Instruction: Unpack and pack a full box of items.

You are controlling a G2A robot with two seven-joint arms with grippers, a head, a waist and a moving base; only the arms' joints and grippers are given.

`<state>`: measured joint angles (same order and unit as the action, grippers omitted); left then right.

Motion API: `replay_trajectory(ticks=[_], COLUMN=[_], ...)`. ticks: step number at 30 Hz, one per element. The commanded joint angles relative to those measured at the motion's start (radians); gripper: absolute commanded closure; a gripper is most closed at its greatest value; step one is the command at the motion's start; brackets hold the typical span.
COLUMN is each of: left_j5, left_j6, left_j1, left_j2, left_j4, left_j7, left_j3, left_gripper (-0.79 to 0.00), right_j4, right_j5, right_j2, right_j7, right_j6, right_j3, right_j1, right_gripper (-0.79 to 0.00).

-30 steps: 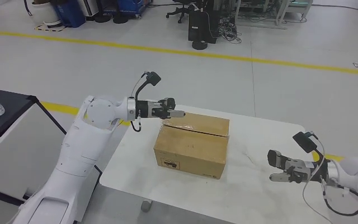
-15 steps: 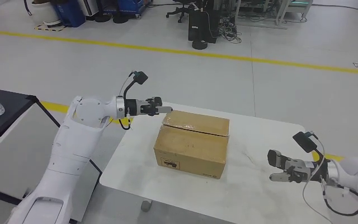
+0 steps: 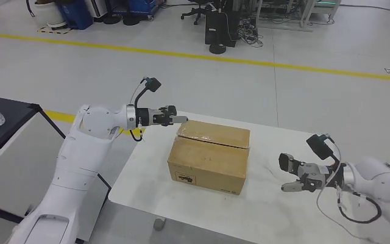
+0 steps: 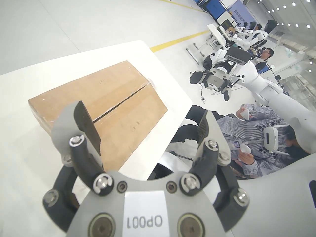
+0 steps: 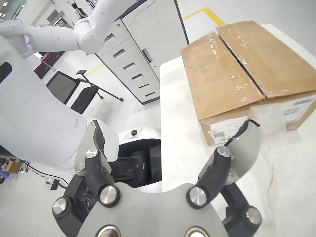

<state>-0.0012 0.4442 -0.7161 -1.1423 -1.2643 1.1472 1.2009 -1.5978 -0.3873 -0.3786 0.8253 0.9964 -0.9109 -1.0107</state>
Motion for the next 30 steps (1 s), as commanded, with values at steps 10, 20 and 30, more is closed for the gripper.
replay_trajectory(ticks=[10,20,30], left_j5=[0.0,0.0,0.0], left_j6=[0.0,0.0,0.0], left_j1=[0.0,0.0,0.0], left_j2=[0.0,0.0,0.0], left_j4=[0.0,0.0,0.0], left_j7=[0.0,0.0,0.0], left_j3=[0.0,0.0,0.0], left_gripper=[-0.785,-0.785,-0.785], right_j4=[0.236,0.435,0.559], right_j5=[-0.023,-0.039,-0.077], right_j2=[-0.203,-0.351,-0.431], right_j7=[0.116,0.152,0.115], right_j6=[-0.118,-0.154,-0.117], right_j3=[0.27,0.473,0.58], right_j1=[0.32,0.498,0.553], right_gripper=[-0.785,-0.785,-0.785])
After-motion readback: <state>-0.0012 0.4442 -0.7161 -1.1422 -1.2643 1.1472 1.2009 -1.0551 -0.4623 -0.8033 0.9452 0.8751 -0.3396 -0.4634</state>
